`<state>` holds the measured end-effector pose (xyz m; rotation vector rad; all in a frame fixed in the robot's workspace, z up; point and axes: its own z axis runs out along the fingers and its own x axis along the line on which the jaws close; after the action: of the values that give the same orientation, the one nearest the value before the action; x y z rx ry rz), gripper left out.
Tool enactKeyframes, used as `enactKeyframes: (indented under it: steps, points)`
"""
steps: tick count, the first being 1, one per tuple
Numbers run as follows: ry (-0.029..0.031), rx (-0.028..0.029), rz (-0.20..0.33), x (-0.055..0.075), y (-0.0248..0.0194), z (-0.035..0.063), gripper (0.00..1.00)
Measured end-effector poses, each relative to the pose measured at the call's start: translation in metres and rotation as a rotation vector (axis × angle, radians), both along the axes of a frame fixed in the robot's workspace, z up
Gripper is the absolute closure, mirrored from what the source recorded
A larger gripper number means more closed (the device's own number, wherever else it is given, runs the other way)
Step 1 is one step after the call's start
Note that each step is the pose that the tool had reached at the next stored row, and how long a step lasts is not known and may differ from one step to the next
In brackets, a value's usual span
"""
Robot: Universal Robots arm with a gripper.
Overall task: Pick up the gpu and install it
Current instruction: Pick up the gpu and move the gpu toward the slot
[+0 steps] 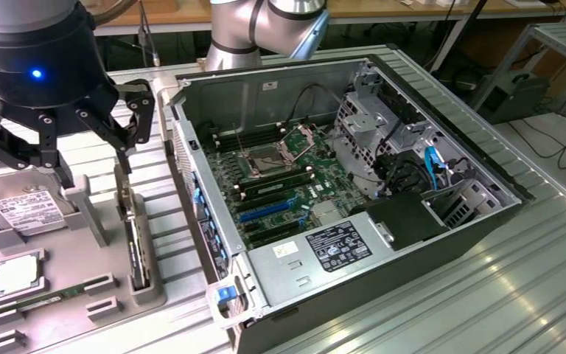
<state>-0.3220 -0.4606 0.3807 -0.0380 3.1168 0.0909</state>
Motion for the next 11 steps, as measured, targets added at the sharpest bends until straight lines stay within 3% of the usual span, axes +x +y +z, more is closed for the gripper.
enactKeyframes:
  steps: [11]
  points:
    - [0.0024,0.0000,0.000,0.0000,0.0000,-0.0079,0.40]
